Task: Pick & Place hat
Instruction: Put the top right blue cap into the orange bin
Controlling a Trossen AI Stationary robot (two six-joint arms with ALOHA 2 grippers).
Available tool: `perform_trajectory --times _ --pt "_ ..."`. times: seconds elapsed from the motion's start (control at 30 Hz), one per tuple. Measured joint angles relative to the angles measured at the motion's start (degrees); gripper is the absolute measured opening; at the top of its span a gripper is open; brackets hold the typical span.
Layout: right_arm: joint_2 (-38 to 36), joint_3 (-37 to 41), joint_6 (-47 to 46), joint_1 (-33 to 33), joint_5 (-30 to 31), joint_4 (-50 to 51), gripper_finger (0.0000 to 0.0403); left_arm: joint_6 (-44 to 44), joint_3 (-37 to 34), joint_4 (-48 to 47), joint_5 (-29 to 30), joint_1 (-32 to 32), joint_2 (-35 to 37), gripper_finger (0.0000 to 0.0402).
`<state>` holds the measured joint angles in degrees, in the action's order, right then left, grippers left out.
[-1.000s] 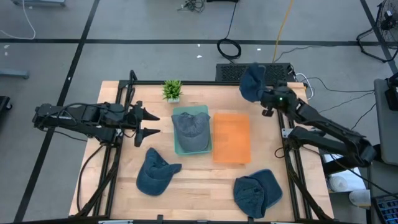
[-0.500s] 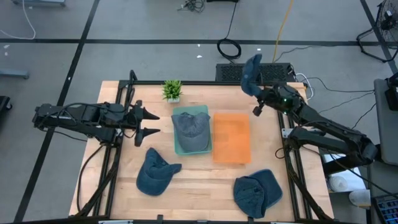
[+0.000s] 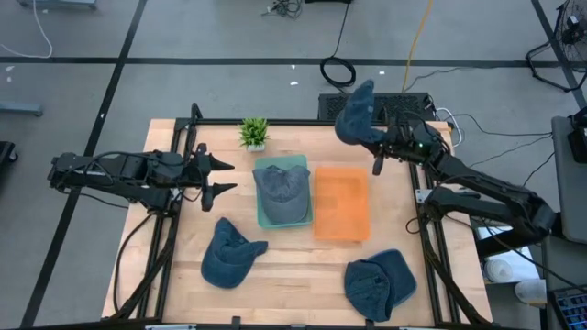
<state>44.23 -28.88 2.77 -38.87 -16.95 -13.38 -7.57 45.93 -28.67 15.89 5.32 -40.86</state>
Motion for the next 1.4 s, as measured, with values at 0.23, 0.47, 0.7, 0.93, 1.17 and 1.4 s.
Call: perform_trajectory --times 0.23,0.47,0.7,0.93,1.17,1.4 --pt "4.1 0.0 -1.6 0.0 -10.0 -4.7 0.0 1.2 0.0 0.0 0.1 0.0 0.0 0.028" --pt "6.0 0.0 -0.4 0.0 -18.5 -5.8 0.0 1.2 0.0 0.1 0.1 0.0 0.0 0.0289" --pt "5.9 -0.1 -7.3 3.1 -19.3 -13.4 0.0 1.9 0.7 2.2 -4.0 -0.2 0.0 0.0272" --pt "6.1 -1.6 -7.9 10.5 -19.3 -13.3 0.0 4.1 3.9 1.7 -3.9 -1.6 -0.3 0.0251" --pt "7.4 -2.6 -10.6 17.5 -19.2 -13.0 0.0 4.5 9.0 0.0 -3.9 -2.5 -4.4 0.0255" --pt "11.5 -2.7 -10.9 24.7 -18.8 -13.1 0.0 5.2 18.4 -6.0 -4.1 -2.8 -13.2 0.0313"
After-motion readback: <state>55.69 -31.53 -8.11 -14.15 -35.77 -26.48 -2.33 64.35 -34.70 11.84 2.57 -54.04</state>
